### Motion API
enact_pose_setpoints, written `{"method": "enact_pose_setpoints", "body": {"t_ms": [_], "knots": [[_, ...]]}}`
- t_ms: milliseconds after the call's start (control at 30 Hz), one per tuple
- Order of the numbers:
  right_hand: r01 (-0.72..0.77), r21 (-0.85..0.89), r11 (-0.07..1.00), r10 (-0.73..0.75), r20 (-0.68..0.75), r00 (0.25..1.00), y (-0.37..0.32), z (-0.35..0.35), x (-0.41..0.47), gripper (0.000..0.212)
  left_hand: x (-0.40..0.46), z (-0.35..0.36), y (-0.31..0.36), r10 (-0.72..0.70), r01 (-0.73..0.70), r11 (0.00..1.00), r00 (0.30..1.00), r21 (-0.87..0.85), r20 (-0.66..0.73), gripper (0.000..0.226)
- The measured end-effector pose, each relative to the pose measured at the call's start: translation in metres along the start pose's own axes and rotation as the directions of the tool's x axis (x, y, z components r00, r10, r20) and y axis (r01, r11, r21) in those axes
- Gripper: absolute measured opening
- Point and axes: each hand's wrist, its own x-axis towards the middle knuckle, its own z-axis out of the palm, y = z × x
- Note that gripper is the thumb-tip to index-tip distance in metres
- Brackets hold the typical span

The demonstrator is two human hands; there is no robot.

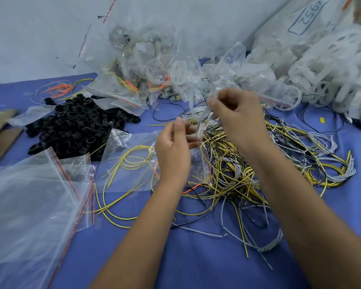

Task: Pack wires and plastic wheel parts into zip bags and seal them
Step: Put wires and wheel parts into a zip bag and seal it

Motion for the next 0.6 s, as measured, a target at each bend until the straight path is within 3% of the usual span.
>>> {"method": "enact_pose_setpoints", "body": {"t_ms": [33, 67, 100, 133, 167, 233, 300, 433, 500, 600], "knots": [[-0.145, 0.245, 0.959, 0.154, -0.019, 0.988, -0.002, 0.001, 0.001, 0.016, 0.001, -0.001, -0.003, -0.011, 0.01, 0.99, 1.0, 0.14, 0.006, 0.032], [-0.302, 0.505, 0.809, 0.31, 0.07, 0.948, -0.004, 0.004, 0.001, 0.015, 0.003, -0.003, -0.006, 0.0, -0.004, 0.948, 1.0, 0.317, 0.011, 0.029], [-0.416, 0.655, 0.631, 0.387, 0.199, 0.9, -0.006, 0.009, 0.001, 0.013, 0.004, -0.006, -0.008, 0.018, -0.023, 0.883, 1.0, 0.469, 0.016, 0.026], [-0.505, 0.682, 0.528, 0.41, 0.316, 0.856, -0.005, 0.014, 0.0, 0.011, 0.006, -0.011, -0.008, 0.043, -0.044, 0.815, 0.999, 0.577, 0.015, 0.023], [-0.577, 0.636, 0.513, 0.42, 0.401, 0.814, -0.002, 0.02, -0.003, 0.011, 0.008, -0.016, -0.006, 0.072, -0.068, 0.759, 0.997, 0.648, 0.021, 0.02], [-0.638, 0.525, 0.563, 0.453, 0.45, 0.77, 0.006, 0.028, -0.009, 0.011, 0.013, -0.026, -0.004, 0.114, -0.086, 0.649, 0.993, 0.756, 0.016, 0.021], [-0.651, 0.512, 0.561, 0.514, 0.401, 0.758, 0.014, 0.027, -0.01, 0.011, 0.017, -0.034, -0.001, 0.119, -0.047, 0.522, 0.993, 0.852, -0.018, 0.036], [-0.619, 0.469, 0.63, 0.56, 0.278, 0.78, 0.027, 0.018, -0.007, 0.021, 0.017, -0.039, 0.004, 0.086, -0.006, 0.399, 0.996, 0.917, -0.031, 0.067], [-0.592, 0.422, 0.686, 0.566, 0.203, 0.799, 0.03, 0.018, -0.007, 0.017, 0.016, -0.037, 0.006, 0.087, -0.024, 0.381, 0.996, 0.924, -0.01, 0.067], [-0.568, 0.371, 0.734, 0.564, 0.133, 0.815, 0.031, 0.02, -0.007, 0.005, 0.017, -0.038, 0.008, 0.156, -0.095, 0.488, 0.988, 0.868, 0.02, 0.032]]}}
